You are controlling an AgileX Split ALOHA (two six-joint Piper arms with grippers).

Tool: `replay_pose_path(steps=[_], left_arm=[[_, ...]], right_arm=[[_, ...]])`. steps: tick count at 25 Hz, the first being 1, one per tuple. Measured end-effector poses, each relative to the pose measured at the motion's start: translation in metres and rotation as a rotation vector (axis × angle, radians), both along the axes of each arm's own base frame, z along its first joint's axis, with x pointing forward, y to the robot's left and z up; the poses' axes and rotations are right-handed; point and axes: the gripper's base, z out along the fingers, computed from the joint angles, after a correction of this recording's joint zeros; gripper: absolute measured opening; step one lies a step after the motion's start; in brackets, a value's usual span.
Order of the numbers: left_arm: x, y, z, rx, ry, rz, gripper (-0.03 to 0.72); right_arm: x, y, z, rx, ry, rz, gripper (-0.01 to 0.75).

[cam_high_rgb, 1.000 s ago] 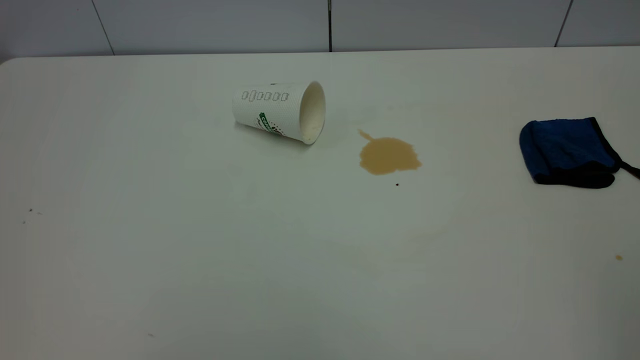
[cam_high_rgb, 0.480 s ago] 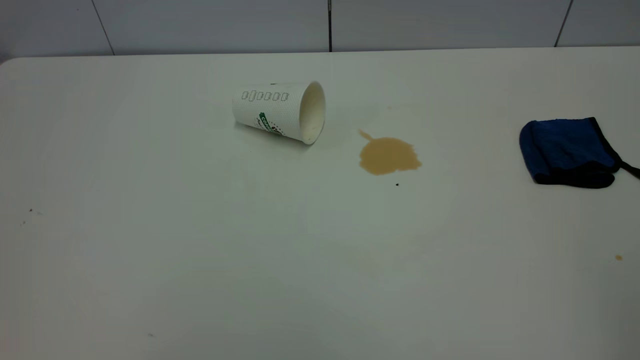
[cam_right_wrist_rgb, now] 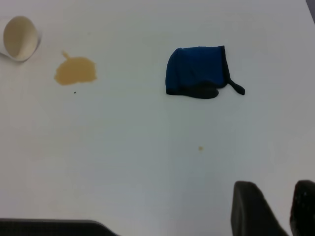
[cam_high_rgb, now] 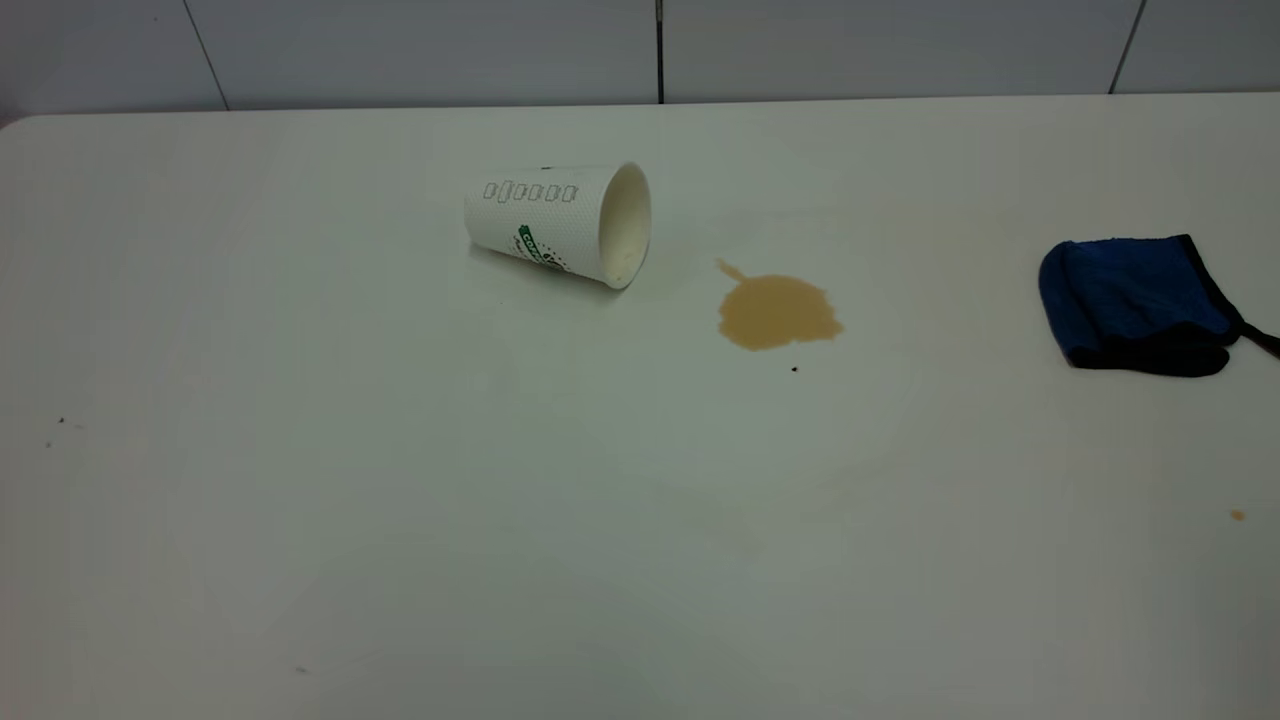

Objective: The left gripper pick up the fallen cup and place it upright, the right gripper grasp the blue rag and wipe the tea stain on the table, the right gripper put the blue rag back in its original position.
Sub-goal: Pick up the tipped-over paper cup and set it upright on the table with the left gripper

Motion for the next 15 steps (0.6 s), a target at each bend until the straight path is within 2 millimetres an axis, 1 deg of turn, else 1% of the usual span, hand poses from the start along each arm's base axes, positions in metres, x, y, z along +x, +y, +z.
replay_pose_path(steps=[12, 15], left_arm=[[0.0007, 0.0008, 0.0001, 0.008, 0.005, 0.005, 0.237], [0.009, 0.0061, 0.003, 0.059, 0.067, 0.037, 0.237]], right_arm=[[0.0, 0.0, 0.0, 0.0, 0.0, 0.0, 0.236], [0.0, 0.0, 0.0, 0.0, 0.0, 0.0, 0.236]])
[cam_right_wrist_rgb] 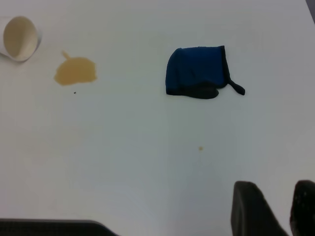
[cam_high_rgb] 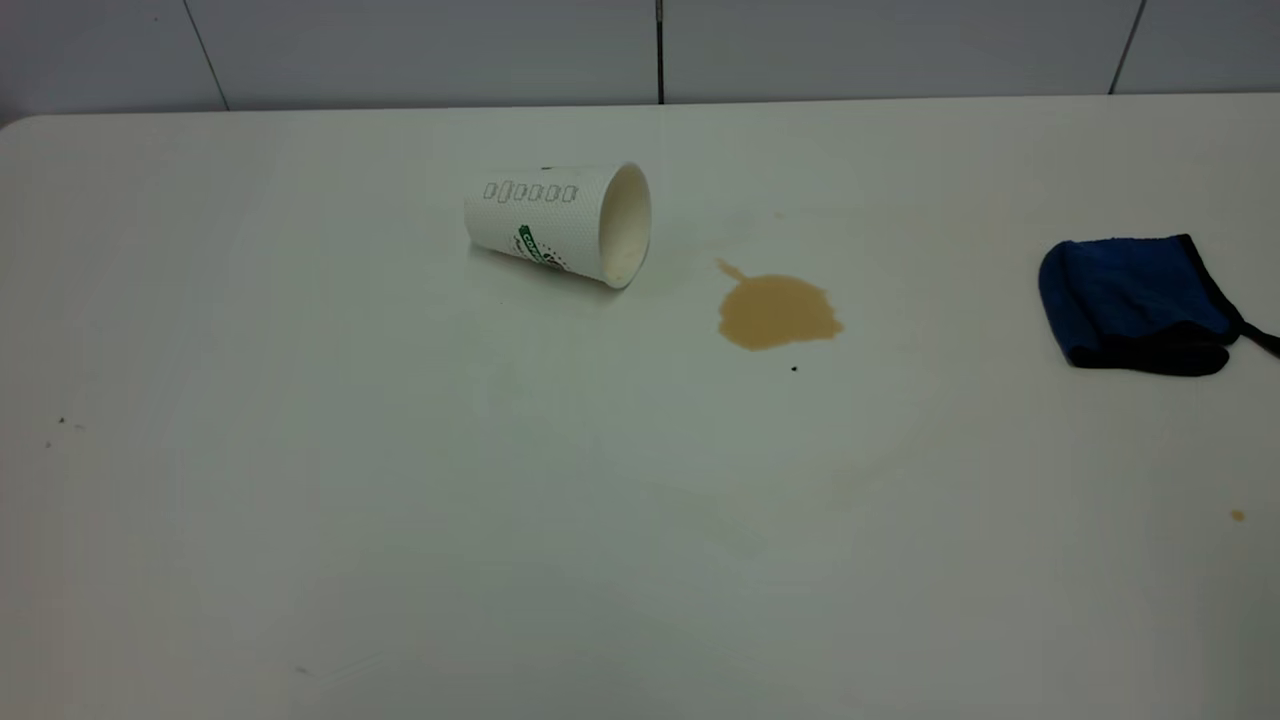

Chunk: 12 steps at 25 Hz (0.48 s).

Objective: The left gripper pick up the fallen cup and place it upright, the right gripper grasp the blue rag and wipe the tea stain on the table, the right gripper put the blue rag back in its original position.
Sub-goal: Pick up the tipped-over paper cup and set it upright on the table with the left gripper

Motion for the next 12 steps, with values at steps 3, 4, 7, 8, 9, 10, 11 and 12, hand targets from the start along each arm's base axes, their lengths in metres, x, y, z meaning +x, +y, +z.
replay_pose_path(steps=[3, 4, 7, 8, 9, 10, 11, 12], left_arm=[[0.017, 0.01, 0.011, 0.095, 0.105, 0.054, 0.24], [0.023, 0.012, 0.016, 0.117, 0.133, 0.074, 0.239], [0.048, 0.019, 0.033, 0.155, 0.196, 0.139, 0.239], [0.057, 0.02, 0.037, 0.166, 0.216, 0.147, 0.239], [0.068, 0.02, 0.043, 0.178, 0.225, 0.143, 0.239], [0.079, 0.02, 0.048, 0.194, 0.234, 0.13, 0.243], [0.09, 0.019, 0.052, 0.21, 0.243, 0.11, 0.253], [0.099, 0.018, 0.056, 0.221, 0.252, 0.094, 0.267]], right_arm=[[0.0, 0.0, 0.0, 0.0, 0.0, 0.0, 0.236], [0.0, 0.0, 0.0, 0.0, 0.0, 0.0, 0.236], [0.0, 0.0, 0.0, 0.0, 0.0, 0.0, 0.236], [0.0, 0.0, 0.0, 0.0, 0.0, 0.0, 0.236], [0.0, 0.0, 0.0, 0.0, 0.0, 0.0, 0.236], [0.0, 0.0, 0.0, 0.0, 0.0, 0.0, 0.236], [0.0, 0.0, 0.0, 0.0, 0.0, 0.0, 0.236], [0.0, 0.0, 0.0, 0.0, 0.0, 0.0, 0.236]])
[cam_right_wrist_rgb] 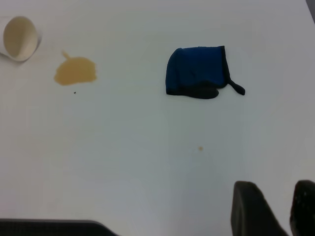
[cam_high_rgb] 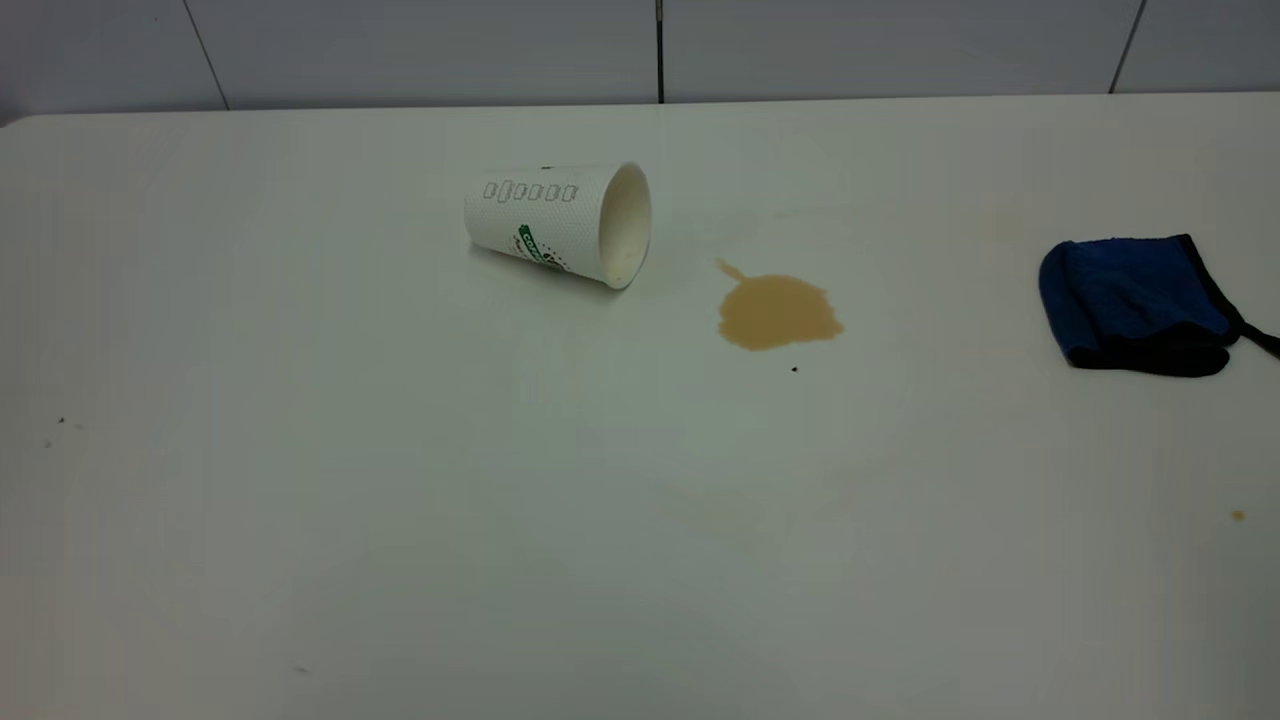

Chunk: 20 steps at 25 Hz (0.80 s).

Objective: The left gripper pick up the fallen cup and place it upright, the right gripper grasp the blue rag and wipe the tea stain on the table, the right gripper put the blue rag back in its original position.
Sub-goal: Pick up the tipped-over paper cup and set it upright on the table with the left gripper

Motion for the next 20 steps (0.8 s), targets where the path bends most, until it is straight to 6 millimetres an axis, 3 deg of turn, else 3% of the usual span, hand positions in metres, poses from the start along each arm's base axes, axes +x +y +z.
replay_pose_path(steps=[6, 10, 20], left_arm=[[0.067, -0.016, 0.016, 0.041, 0.109, -0.101, 0.482], [0.113, -0.038, 0.012, 0.074, 0.179, -0.184, 0.539], [0.213, -0.146, -0.025, 0.262, 0.246, -0.398, 0.577]], right_arm=[[0.0, 0.0, 0.0, 0.0, 0.0, 0.0, 0.236], [0.0, 0.0, 0.0, 0.0, 0.0, 0.0, 0.236], [0.0, 0.0, 0.0, 0.0, 0.0, 0.0, 0.236]])
